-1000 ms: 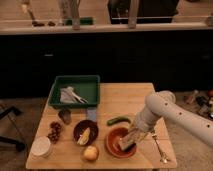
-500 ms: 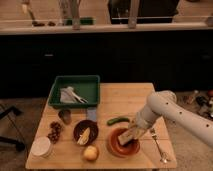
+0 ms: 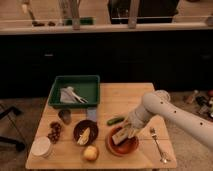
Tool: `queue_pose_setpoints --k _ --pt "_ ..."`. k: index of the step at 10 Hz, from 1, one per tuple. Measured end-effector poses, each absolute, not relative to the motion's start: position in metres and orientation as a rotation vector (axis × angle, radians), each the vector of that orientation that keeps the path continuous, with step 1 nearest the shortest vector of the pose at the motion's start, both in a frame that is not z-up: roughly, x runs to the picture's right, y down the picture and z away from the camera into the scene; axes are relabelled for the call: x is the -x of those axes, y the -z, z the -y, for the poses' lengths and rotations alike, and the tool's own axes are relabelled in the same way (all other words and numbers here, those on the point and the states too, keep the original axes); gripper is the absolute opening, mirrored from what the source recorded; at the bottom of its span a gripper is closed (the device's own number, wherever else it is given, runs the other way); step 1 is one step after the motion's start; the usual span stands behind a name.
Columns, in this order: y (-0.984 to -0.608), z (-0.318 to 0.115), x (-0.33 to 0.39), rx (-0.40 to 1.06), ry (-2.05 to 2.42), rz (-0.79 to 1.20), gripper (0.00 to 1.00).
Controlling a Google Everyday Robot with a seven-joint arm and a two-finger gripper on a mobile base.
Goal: Wipe red bowl with eraser
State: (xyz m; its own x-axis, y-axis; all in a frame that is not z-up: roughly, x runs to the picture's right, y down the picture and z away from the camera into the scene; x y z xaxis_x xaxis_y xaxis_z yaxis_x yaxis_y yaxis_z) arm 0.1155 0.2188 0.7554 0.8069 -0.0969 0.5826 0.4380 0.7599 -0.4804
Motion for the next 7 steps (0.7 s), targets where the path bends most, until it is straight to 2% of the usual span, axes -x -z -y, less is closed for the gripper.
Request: queue_pose_setpoints --k 7 --pt "-0.73 -0.232 -0.132 0.647 0.328 0.563 0.01"
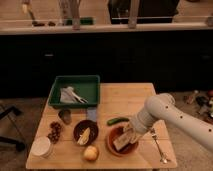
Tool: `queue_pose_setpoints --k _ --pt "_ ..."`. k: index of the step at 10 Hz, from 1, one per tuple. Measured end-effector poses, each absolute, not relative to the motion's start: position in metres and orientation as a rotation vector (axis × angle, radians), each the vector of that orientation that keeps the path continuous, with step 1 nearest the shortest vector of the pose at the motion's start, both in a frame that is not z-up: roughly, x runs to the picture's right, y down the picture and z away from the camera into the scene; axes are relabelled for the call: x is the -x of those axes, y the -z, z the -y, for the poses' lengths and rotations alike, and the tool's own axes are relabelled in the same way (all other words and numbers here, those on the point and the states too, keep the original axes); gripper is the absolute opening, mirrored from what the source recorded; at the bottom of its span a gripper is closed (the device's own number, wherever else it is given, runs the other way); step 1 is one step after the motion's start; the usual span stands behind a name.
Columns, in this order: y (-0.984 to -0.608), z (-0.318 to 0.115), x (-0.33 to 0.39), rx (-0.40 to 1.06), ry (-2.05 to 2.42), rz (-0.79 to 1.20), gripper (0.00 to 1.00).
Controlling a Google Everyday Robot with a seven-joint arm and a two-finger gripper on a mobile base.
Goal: Wipe red bowl with eraser
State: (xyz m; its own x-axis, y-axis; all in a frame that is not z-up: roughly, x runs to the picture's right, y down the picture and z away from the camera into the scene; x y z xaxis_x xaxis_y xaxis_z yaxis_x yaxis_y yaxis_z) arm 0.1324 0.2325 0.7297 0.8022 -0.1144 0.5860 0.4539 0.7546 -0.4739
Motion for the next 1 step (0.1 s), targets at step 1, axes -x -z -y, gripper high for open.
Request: queue_pose_setpoints --k 1 --pt "-0.731 -0.2321 -0.1373 0.647 0.319 0.554 0.01"
